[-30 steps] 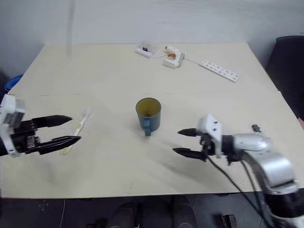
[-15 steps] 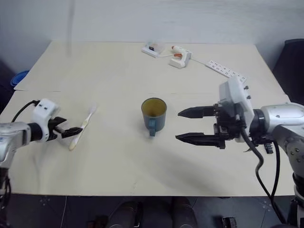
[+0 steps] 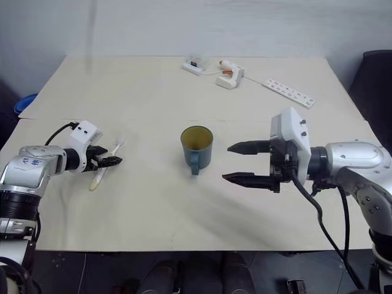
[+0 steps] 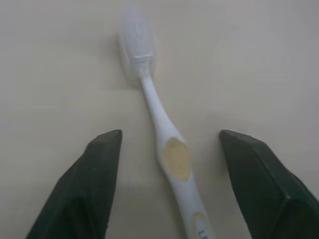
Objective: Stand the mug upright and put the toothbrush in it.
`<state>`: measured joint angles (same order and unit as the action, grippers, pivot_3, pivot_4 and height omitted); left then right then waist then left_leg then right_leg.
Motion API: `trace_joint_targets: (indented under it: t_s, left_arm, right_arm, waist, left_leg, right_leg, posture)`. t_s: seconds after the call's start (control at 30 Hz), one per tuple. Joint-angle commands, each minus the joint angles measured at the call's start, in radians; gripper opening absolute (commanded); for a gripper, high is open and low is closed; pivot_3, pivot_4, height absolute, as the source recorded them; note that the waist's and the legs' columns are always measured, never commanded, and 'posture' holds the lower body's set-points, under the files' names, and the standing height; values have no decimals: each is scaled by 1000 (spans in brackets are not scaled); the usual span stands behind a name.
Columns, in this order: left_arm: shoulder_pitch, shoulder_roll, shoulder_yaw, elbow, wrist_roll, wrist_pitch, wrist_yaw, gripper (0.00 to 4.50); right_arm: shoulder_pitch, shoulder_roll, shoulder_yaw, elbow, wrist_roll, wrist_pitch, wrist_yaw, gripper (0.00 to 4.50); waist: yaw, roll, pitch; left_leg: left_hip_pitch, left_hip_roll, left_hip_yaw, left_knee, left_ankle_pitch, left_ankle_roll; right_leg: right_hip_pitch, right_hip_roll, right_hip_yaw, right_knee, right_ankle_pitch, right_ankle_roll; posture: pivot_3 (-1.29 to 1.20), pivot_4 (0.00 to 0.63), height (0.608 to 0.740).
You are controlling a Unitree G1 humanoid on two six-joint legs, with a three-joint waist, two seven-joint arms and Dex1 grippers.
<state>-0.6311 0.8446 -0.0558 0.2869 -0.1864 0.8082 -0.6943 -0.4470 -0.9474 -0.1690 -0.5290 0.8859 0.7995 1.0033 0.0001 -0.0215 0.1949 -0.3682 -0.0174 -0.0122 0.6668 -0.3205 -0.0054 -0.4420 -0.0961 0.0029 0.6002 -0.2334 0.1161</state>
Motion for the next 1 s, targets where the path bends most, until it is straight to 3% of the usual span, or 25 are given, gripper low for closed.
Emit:
trace_joint_targets:
  t_s: [0.03,0.23,0.37,0.47,0.6,0.7,0.77,0.87,1.0]
  left_arm:
    - [5,6,-28,44,46,47,4,2097]
    - [12,6,-16,44,46,61,18,410]
    - [16,11,-5,43,45,58,23,409]
    - [-8,-23,58,-6,-23,41,1,409]
    - [-156,-242,272,-148,-254,66,53,409]
    - [-259,-417,333,-213,-367,36,100,409]
    - [-330,-543,337,-221,-410,-16,139,409]
    - [-367,-648,303,-201,-413,-72,148,409]
    - [-344,-708,193,-162,-350,-188,96,409]
  right_arm:
    - [-4,-9,-41,-26,3,-30,-7,3393]
    - [-2,-17,-36,-17,-4,-29,-18,3542]
    - [-2,-20,-46,-11,29,0,-18,4500]
    - [-16,-12,-49,-5,0,-13,-52,4500]
    - [-10,-19,-101,-3,30,9,-80,4500]
    - [9,-24,-125,-16,44,22,-97,4500]
    - [27,-26,-139,-33,52,28,-114,4500]
    - [41,-22,-154,-56,70,39,-150,4500]
    - [81,-26,-197,-95,93,55,-202,4500]
  waist:
    - [-1,0,0]
    - [-3,0,0]
    - [-3,0,0]
    - [-3,0,0]
    - [22,-2,1]
    - [31,-3,1]
    - [35,-3,1]
    - [29,-3,0]
    - [19,-3,0]
  left_leg:
    - [0,0,0,0,0,0]
    - [0,0,0,0,1,0]
    - [0,1,0,0,1,0]
    - [0,1,0,0,1,0]
    - [-5,3,-3,2,1,0]
    - [-18,4,-5,17,0,0]
    - [-20,2,-6,17,1,-1]
    - [-20,-5,-5,17,1,1]
    - [-18,-4,1,17,0,4]
  right_leg:
    - [0,0,0,1,0,0]
    - [0,0,0,2,0,0]
    - [0,0,0,1,0,0]
    - [0,0,1,1,0,-1]
    - [-2,-1,-1,1,0,0]
    - [-4,-1,-10,2,2,2]
    - [-4,-4,-9,-1,5,5]
    - [-2,-5,-5,-9,9,11]
    - [-2,-2,1,-10,10,13]
  posture:
    - [0,150,740]
    - [0,150,740]
    - [0,150,740]
    - [0,150,740]
    - [0,150,740]
    - [0,150,740]
    - [0,150,740]
    - [0,150,740]
    - [0,150,740]
